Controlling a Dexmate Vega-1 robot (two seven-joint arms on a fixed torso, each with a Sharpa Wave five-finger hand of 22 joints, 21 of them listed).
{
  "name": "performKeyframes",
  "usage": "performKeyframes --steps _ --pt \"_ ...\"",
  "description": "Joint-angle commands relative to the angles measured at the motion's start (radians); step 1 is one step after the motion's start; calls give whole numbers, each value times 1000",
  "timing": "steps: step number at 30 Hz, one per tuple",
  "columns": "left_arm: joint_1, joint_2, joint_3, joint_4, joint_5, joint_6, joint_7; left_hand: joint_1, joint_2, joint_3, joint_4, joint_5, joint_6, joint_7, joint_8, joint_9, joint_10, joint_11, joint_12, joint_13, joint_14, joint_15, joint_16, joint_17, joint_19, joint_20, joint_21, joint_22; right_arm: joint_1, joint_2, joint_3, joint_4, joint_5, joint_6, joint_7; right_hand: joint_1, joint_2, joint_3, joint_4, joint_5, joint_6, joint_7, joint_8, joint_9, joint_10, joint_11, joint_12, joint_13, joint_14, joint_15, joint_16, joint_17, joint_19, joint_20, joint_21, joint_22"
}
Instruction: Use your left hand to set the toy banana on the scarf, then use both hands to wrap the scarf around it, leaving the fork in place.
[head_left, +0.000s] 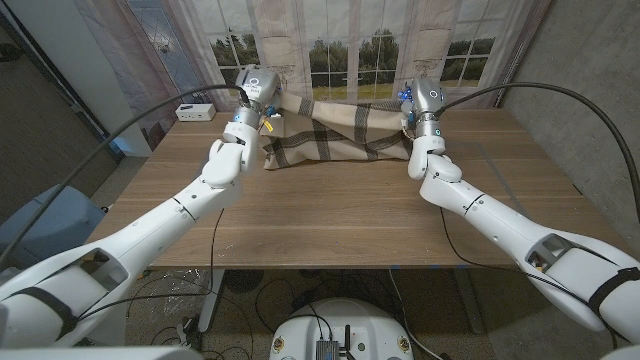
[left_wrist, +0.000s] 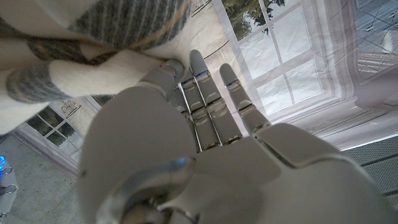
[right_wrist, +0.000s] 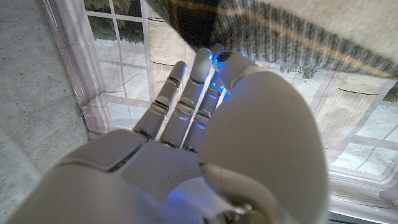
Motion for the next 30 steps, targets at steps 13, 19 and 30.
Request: performKeyframes --steps 13,19,30 --pt "-208 -68 130 281 -23 -38 -8 13 6 -15 -2 9 0 -8 -7 -3 87 -93 69 276 -12 -107 -4 9 -12 0 17 1 272 152 -128 490 82 157 -16 -6 -12 29 -1 0 1 0 4 -2 31 16 -15 7 16 -88 -14 23 -7 -1 18 2" --pt "-248 -84 166 340 -26 -38 -7 16 6 -21 -3 7 -1 -11 -10 -6 85 -97 64 273 -14 -107 -4 12 -14 0 20 0 360 227 -178 703 120 236 -44 -8 -12 35 -1 0 0 0 5 -1 33 18 -18 8 19 -88 -16 30 -8 -2 21 2" --pt "-322 -123 247 462 0 -7 -15 21 12 -35 -1 0 -10 -24 -20 -12 81 -98 50 263 -24 -106 -11 13 -22 -1 27 0 528 342 -366 1014 288 330 120 -13 -15 48 0 -3 -2 -3 4 -2 29 12 -26 12 20 -88 -24 43 -10 -2 28 1"
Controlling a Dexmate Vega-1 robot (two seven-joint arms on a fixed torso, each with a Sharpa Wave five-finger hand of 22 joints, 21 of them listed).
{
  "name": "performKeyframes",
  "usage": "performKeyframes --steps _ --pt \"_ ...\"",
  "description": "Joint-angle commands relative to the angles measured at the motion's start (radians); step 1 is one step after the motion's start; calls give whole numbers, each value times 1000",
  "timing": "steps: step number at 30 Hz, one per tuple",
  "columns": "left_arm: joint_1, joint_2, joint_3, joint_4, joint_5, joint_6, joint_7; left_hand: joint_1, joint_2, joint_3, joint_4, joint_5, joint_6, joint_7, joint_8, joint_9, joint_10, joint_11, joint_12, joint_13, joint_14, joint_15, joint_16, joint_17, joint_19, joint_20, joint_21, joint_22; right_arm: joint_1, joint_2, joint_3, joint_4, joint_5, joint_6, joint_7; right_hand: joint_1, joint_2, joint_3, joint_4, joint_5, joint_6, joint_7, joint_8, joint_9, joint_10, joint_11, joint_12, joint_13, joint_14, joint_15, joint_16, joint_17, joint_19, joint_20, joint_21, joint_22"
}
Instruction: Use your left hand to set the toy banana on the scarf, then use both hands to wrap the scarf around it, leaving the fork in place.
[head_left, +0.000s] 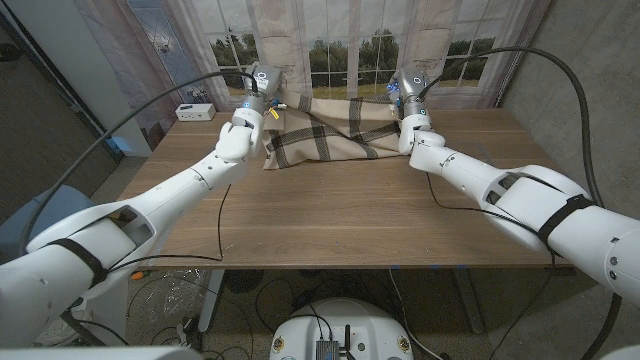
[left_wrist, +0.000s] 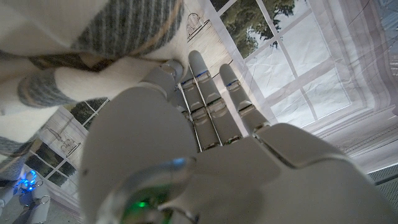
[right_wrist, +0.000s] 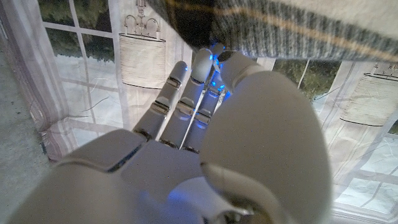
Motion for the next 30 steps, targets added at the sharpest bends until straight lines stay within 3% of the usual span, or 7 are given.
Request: performKeyframes --steps 1,5,14,19,22,26,30 --pt "-85 -42 88 136 26 34 -11 11 3 -8 4 -1 -7 -7 -6 0 87 -93 47 260 -11 -114 -6 4 -8 3 6 0 165 94 -197 315 175 77 181 -3 -5 13 -2 -2 -2 -1 4 1 14 4 -3 4 13 -81 -7 6 -5 4 6 1" --pt "-108 -61 120 182 43 68 -22 14 5 -13 4 -4 -12 -9 -11 -3 85 -97 38 248 -17 -114 -9 4 -11 4 9 0 174 56 -270 239 235 34 218 -6 -5 18 -1 -4 -3 -3 2 -1 18 4 -6 2 16 -81 -10 11 -4 3 10 0" --pt "-185 -140 220 335 90 188 -114 8 15 -37 12 -22 -80 -34 -62 -21 46 -99 -24 189 -63 -109 -36 -3 -36 14 17 -2 226 48 -361 239 327 30 432 -10 -5 25 -1 -7 -6 -5 0 -5 21 2 -13 -2 18 -82 -14 21 -5 2 15 0" --pt "-224 -189 263 419 66 239 -178 -7 18 -35 18 -26 -103 -11 -84 -33 21 -98 -54 165 -87 -98 -60 -21 -50 19 17 -4 241 45 -384 239 337 25 510 -20 4 27 7 -14 -13 -17 -6 -8 12 -5 -28 -12 12 -83 -24 25 -13 2 18 -1" --pt "-260 -213 305 456 57 261 -285 -46 10 -35 33 -30 -171 4 -127 -54 -29 -76 -106 133 -130 -81 -94 -48 -81 33 12 -5 244 45 -383 239 343 24 533 -46 55 18 27 -30 -50 -32 -33 -19 -18 0 -68 -57 -41 -84 -98 -36 -38 0 23 -2" --pt "-295 -230 341 487 24 263 -389 -181 -2 -60 84 -64 -344 0 -192 -103 -177 -34 -237 65 -268 -39 -152 -79 -143 65 -7 -10 246 46 -390 239 338 18 551 -48 82 8 9 -30 -142 -59 -103 -41 -74 -13 -124 -120 -96 -87 -217 -145 -62 1 36 -7" --pt "-320 -261 374 531 2 297 -445 -289 35 -53 128 -96 -541 8 -199 -119 -338 -6 -348 -1 -369 3 -163 -88 -195 97 -34 -12 236 49 -379 239 343 1 512 -159 93 -27 50 -32 -232 -73 -184 -69 -226 -7 -230 -195 -200 -50 -358 -267 -92 10 46 -17"
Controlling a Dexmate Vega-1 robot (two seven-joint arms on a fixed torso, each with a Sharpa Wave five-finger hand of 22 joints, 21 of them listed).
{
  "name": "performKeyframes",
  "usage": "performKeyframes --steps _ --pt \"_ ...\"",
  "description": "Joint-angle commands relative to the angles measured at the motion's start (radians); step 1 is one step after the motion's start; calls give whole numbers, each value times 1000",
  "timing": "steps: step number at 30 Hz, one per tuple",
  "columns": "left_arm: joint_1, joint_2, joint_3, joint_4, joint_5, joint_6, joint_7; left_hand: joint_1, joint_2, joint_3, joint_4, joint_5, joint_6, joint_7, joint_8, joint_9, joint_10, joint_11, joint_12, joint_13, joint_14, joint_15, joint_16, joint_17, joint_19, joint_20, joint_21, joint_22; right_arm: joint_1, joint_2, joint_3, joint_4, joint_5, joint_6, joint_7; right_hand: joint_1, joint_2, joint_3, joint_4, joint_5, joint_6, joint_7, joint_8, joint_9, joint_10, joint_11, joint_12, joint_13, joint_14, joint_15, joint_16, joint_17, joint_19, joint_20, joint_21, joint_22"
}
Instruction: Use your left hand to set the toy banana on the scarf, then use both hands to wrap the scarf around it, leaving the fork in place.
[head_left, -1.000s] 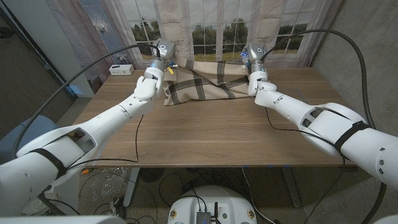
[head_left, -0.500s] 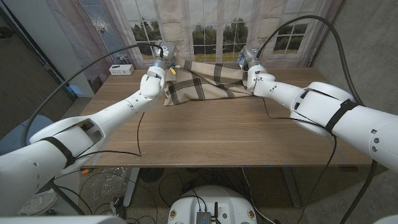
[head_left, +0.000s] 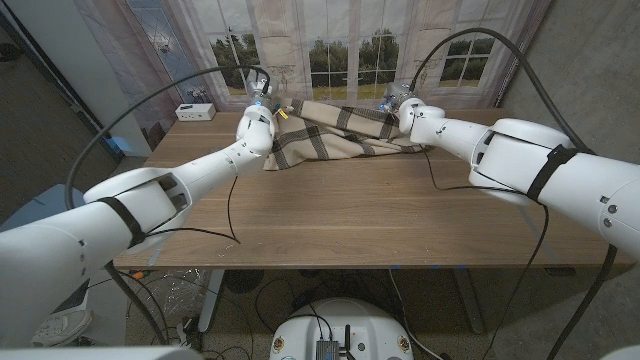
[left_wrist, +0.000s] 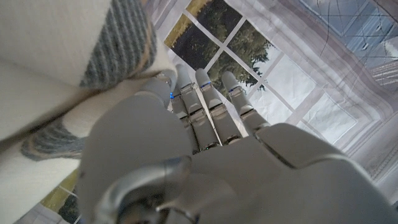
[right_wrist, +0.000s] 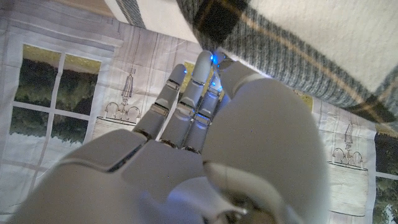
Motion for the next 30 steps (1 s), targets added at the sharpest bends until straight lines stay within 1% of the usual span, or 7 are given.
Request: performKeyframes --steps 1,5,10,12,14,18,30 --pt "-93 -84 108 133 -61 89 -233 -114 27 11 47 -28 -205 6 -10 -12 -171 28 -104 -66 -110 -47 -12 -9 -51 32 -25 1 5 4 -14 3 31 -32 8 -101 0 -23 27 -2 -99 -15 -85 -26 -173 -2 -124 -78 -91 -84 -143 -132 -24 12 16 -9" --pt "-77 -59 94 65 -103 134 -226 -181 38 27 74 -43 -335 3 -4 -11 -343 55 -126 -105 -194 -11 -18 -21 -72 62 -40 2 -31 21 22 3 27 -96 -189 -165 0 -34 42 -6 -164 -14 -124 -31 -265 3 -204 -115 -167 -71 -203 -196 -41 19 19 -12" --pt "-12 51 38 -168 -158 152 -220 -246 36 12 116 -63 -346 -13 7 -9 -339 66 -104 -117 -201 5 -10 -27 -69 59 -42 3 -70 65 81 65 8 -130 -430 -234 -13 -55 57 -9 -230 -6 -152 -32 -325 12 -269 -146 -236 -42 -230 -253 -59 33 17 -15" --pt "18 89 5 -254 -188 148 -223 -272 26 2 128 -72 -333 -22 14 -8 -328 71 -97 -121 -196 13 -6 -30 -65 54 -43 3 -123 -12 121 -118 -13 -244 -499 -259 -24 -64 61 -11 -254 -4 -158 -32 -336 18 -285 -155 -255 -36 -232 -271 -61 39 16 -17" --pt "50 121 -33 -332 -226 142 -228 -308 4 -17 142 -86 -314 -32 21 -8 -319 72 -91 -127 -193 20 -4 -36 -63 56 -46 2 -178 -136 140 -377 -44 -362 -429 -269 -31 -63 55 -8 -286 6 -165 -32 -351 28 -304 -165 -276 -28 -234 -292 -67 46 14 -18" --pt "98 172 -89 -448 -295 121 -261 -359 -38 -49 152 -105 -299 -42 22 -9 -321 77 -91 -135 -202 37 -7 -46 -73 91 -59 0 -229 -231 157 -585 -110 -470 -323 -251 -33 -34 15 7 -352 3 -171 -34 -396 24 -350 -184 -339 -18 -236 -339 -93 57 1 -21" --pt "172 262 -153 -612 -389 64 -332 -471 -134 -126 168 -124 -368 -58 6 -10 -403 91 -105 -154 -305 72 -27 -62 -119 122 -111 -2 -346 -341 226 -842 -228 -602 -137 -316 -59 -36 11 -3 -487 4 -177 -36 -483 27 -418 -209 -432 -3 -230 -398 -141 96 -27 -24"
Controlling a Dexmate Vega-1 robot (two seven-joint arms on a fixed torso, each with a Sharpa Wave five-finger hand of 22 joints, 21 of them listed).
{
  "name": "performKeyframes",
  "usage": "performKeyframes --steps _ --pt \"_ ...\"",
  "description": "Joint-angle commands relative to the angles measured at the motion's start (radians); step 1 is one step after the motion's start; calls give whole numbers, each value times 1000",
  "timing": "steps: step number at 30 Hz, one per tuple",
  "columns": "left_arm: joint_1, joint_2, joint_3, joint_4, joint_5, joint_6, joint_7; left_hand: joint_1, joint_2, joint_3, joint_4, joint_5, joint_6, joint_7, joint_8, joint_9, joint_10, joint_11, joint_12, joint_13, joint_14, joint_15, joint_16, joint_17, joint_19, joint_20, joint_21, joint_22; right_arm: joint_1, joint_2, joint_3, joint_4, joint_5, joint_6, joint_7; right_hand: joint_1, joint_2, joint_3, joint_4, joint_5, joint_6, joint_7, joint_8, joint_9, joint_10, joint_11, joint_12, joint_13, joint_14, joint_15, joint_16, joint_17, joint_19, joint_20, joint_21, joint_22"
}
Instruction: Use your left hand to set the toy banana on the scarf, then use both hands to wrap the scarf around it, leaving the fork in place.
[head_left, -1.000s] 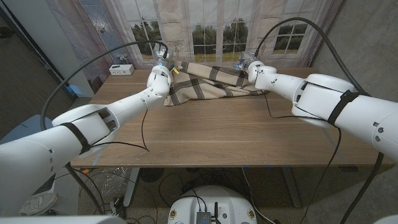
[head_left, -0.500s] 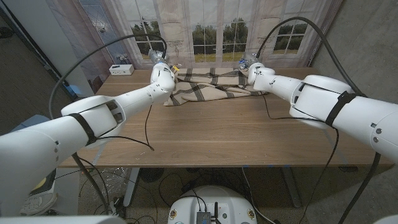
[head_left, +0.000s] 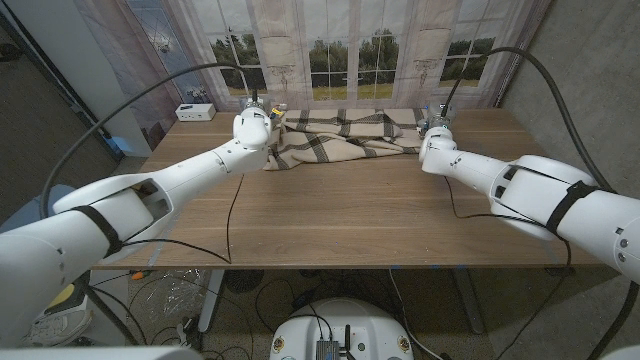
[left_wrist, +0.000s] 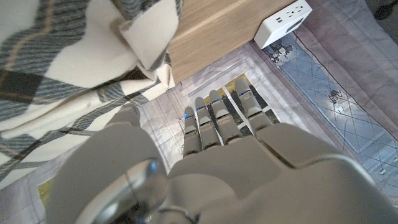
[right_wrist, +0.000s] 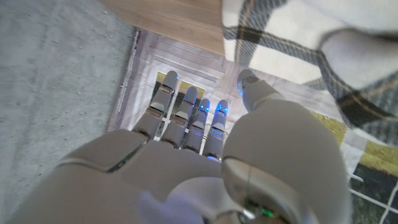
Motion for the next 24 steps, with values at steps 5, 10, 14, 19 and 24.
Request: performKeyframes --steps 5,10,14,19,24 --pt "82 137 -69 -256 -107 -69 -132 -48 -57 -41 -2 3 -61 -14 -11 2 -58 -4 -8 -7 -68 10 -12 -7 -44 11 -40 -1 -160 -192 92 -652 -139 -210 198 -54 -24 -17 2 -9 -89 7 0 -1 -58 18 -31 -12 -64 -66 6 -37 -22 9 -19 2" --pt "87 162 -75 -276 -116 -89 -191 -48 -73 -49 -11 9 -96 -9 -11 2 -100 -22 -11 -10 -98 15 -13 -10 -45 11 -54 -1 -187 -218 109 -708 -155 -224 266 -133 -49 -64 25 -5 -157 16 2 -2 -101 38 -40 -23 -105 -53 15 -58 -33 19 -34 2" --pt "85 180 -81 -275 -131 -116 -241 -41 -79 -50 -21 12 -123 -4 -12 3 -125 -16 -11 -11 -118 19 -13 -11 -37 10 -59 -1 -197 -241 121 -753 -153 -233 345 -209 -74 -111 47 6 -210 25 4 -3 -142 48 -42 -33 -148 -31 15 -81 -51 18 -53 1" --pt "73 184 -81 -260 -136 -145 -293 -28 -87 -51 -36 16 -161 0 -12 3 -161 -7 -11 -12 -147 31 -14 -13 -33 11 -72 -2 -187 -271 113 -786 -159 -224 457 -240 -89 -141 49 20 -265 31 3 -4 -198 52 -46 -42 -205 -4 8 -107 -71 28 -74 0" --pt "59 173 -73 -236 -134 -168 -332 -17 -102 -58 -51 21 -207 6 -14 3 -205 2 -11 -13 -180 41 -13 -14 -44 11 -92 -2 -181 -274 106 -790 -172 -230 527 -215 -80 -142 27 40 -322 36 2 -6 -262 53 -49 -52 -256 -1 5 -139 -99 37 -101 -2"
